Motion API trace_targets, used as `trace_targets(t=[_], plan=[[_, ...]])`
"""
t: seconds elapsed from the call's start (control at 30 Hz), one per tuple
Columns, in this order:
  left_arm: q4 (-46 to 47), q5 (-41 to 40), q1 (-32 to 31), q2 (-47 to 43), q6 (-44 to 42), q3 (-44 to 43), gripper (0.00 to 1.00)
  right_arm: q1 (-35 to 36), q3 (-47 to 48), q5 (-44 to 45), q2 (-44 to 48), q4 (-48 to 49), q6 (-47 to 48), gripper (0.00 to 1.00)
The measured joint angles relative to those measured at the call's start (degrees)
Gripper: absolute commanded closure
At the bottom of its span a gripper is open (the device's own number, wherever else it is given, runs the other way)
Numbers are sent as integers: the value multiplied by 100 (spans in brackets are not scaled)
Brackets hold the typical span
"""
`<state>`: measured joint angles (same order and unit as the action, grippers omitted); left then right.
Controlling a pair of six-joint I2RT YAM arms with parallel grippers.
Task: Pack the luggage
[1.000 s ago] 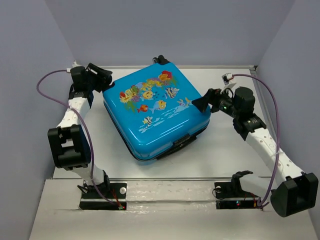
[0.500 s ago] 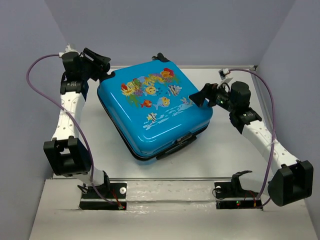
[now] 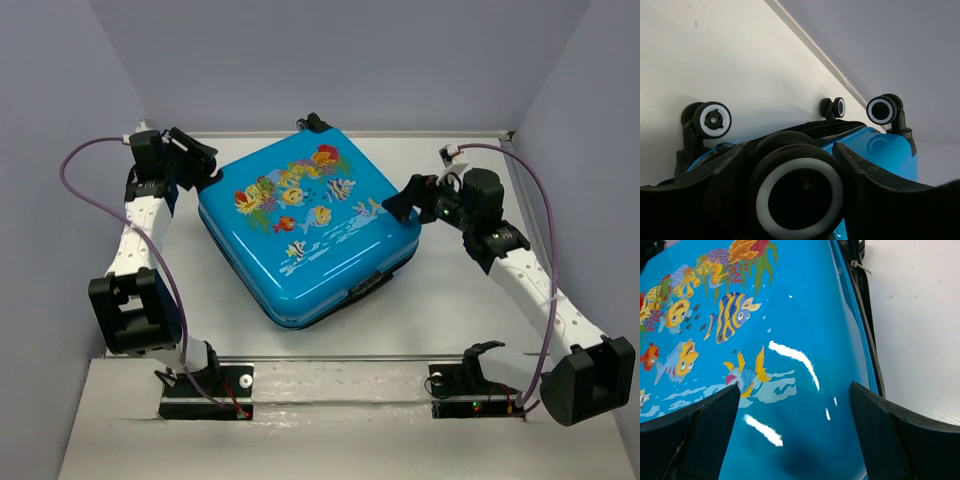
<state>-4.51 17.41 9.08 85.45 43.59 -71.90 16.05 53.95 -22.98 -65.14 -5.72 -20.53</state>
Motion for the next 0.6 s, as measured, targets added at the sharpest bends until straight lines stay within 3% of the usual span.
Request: trace_targets(t=[0.13, 0.33, 0.6], plan=[[61, 61, 0, 308, -61, -74, 94, 234, 59, 203, 223, -249, 42, 4], [103, 188, 0, 546, -59, -90, 94, 1480, 352, 553, 293, -669, 177, 4], [201, 378, 7, 490, 22, -203, 94, 1897, 444, 813, 299, -1032, 313, 6]])
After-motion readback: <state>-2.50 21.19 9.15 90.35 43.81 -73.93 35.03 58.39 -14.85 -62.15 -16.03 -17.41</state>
